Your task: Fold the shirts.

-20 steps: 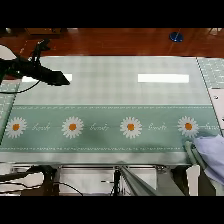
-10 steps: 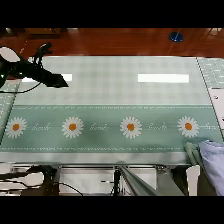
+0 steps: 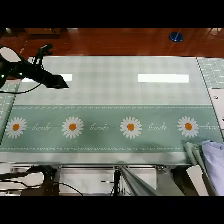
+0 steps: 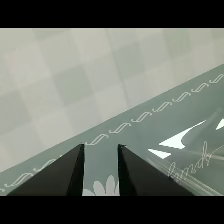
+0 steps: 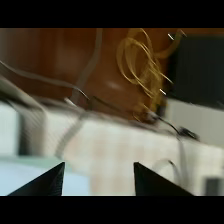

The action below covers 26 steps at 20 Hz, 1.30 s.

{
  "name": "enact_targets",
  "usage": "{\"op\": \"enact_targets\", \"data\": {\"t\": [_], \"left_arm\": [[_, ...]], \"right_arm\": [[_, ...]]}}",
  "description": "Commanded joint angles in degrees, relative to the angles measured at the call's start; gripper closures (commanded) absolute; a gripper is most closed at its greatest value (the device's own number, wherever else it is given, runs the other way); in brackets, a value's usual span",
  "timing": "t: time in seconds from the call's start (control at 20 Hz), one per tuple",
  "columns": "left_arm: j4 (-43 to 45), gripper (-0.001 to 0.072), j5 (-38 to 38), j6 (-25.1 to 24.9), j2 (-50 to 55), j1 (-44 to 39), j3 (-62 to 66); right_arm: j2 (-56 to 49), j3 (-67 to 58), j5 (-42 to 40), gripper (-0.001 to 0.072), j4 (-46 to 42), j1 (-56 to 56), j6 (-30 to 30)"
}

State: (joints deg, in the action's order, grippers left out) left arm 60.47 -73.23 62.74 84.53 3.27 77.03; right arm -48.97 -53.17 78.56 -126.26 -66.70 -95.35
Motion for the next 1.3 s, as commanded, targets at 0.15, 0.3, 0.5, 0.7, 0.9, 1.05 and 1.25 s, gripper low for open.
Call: {"op": "enact_targets", "data": {"t": [0.15,0.3,0.5,0.7,0.9,1.05,1.25], "left_arm": [[-2.1,0.0034,3.9,0.1,0.1,-0.1,0.0],[-2.6,0.0043,3.7,3.8,0.2,-1.6,0.2],[6.3,0.0125,2.1,10.1,0.2,-6.3,0.2],[20.8,0.0123,-1.0,18.6,0.2,-11.7,0.7],[21.6,0.0119,-1.8,19.0,0.2,-12.9,1.9],[21.7,0.0119,-1.8,18.9,0.3,-12.9,1.8],[21.6,0.0119,-1.8,19.0,0.4,-12.9,1.8]], "right_arm": [[-22.1,-40.3,-19.2,0.0203,72.0,15.2,5.8],[-30.7,-42.4,-2.7,0.0202,61.9,37.4,10.2],[-39.6,-42.4,9.8,0.0228,32.7,62.4,13.9],[-42.6,-37.9,8.2,0.0235,30.9,71.1,10.7],[-40.7,-30.9,5.4,0.0236,34.3,73.4,10.3],[-36.7,-28.2,-4.3,0.0236,34.6,74.4,7.2],[-36.5,-28.3,-5.1,0.0236,34.8,74.4,6.2]]}}
